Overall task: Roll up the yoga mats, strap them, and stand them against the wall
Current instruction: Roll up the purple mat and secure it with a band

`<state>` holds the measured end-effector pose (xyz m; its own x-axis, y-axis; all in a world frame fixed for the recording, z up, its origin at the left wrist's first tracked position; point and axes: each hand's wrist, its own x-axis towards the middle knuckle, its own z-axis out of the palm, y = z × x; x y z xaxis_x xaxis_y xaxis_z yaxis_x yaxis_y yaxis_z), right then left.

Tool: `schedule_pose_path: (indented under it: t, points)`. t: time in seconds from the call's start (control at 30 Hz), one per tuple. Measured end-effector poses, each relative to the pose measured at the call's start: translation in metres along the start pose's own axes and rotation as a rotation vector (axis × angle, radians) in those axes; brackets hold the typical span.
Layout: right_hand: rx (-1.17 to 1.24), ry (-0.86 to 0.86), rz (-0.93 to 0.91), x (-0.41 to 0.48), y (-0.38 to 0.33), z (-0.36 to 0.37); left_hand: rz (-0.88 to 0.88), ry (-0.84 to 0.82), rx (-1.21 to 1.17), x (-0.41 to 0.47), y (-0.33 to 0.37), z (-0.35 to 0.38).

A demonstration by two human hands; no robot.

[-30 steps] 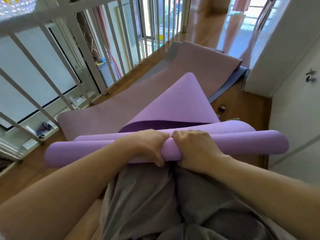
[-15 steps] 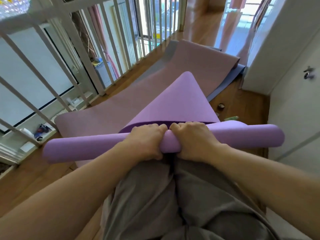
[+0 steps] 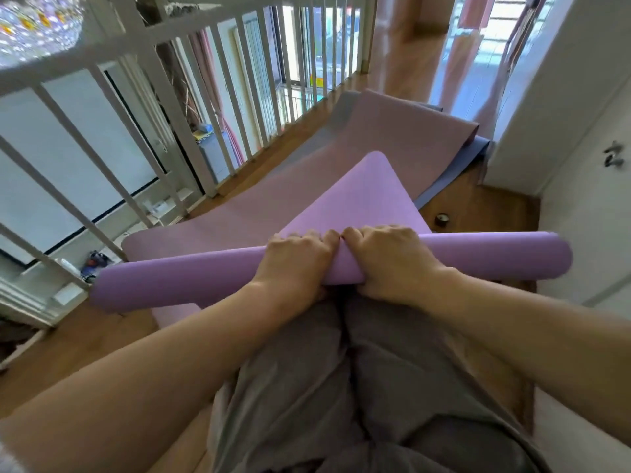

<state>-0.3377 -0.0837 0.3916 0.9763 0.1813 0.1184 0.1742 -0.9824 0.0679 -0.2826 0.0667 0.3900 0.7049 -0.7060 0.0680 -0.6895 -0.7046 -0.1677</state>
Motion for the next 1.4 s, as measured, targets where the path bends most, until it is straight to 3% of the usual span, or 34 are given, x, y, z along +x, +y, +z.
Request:
schedule_pose_path:
  t: [0.2, 0.4, 0.6, 0.67, 0.73, 0.83, 0.9, 1.0, 1.13, 1.23, 1.33, 1.4]
  points:
    - [-0.052, 0.032, -0.143, -0.036, -0.018, -0.052, 0.061, 0.098, 0.043, -0.05, 0.009, -0.043]
    - [0.007, -0.074, -0.119, -0.075, -0.04, 0.002, 0.071, -0.221, -0.124, -0.08, 0.028, -0.004]
    - [-0.094, 0.253, -0.07, -0.092, -0.042, 0.036, 0.119, -0.475, -0.343, -0.057, 0.009, -0.007]
    - [-0.079, 0.266, -0.041, -0.086, -0.039, 0.038, 0.123, -0.534, -0.392, -0.05, 0.005, -0.009]
    - [-0.064, 0.189, -0.02, -0.079, -0.038, 0.038, 0.078, -0.472, -0.336, -0.053, 0.009, -0.007]
    - [-0.03, -0.047, -0.052, -0.067, -0.031, 0.022, -0.016, -0.242, -0.008, -0.075, 0.027, 0.005]
    - [0.025, -0.153, -0.055, -0.059, -0.025, 0.015, -0.037, -0.158, 0.081, -0.082, 0.035, 0.01]
    - [0.004, -0.135, 0.005, -0.06, -0.031, 0.015, -0.019, -0.19, 0.006, -0.067, 0.024, 0.01]
    - [-0.102, 0.106, 0.087, -0.064, -0.039, 0.037, 0.077, -0.358, -0.236, -0.042, 0.001, -0.001]
    - [-0.041, -0.009, 0.062, -0.05, -0.032, 0.028, 0.007, -0.423, -0.218, -0.037, 0.004, -0.009]
    - [0.148, -0.141, 0.038, -0.034, -0.017, 0.015, -0.053, -0.228, 0.057, -0.055, 0.021, 0.003]
    - [0.21, -0.171, 0.004, -0.027, -0.013, 0.011, -0.052, -0.145, 0.101, -0.062, 0.022, 0.011]
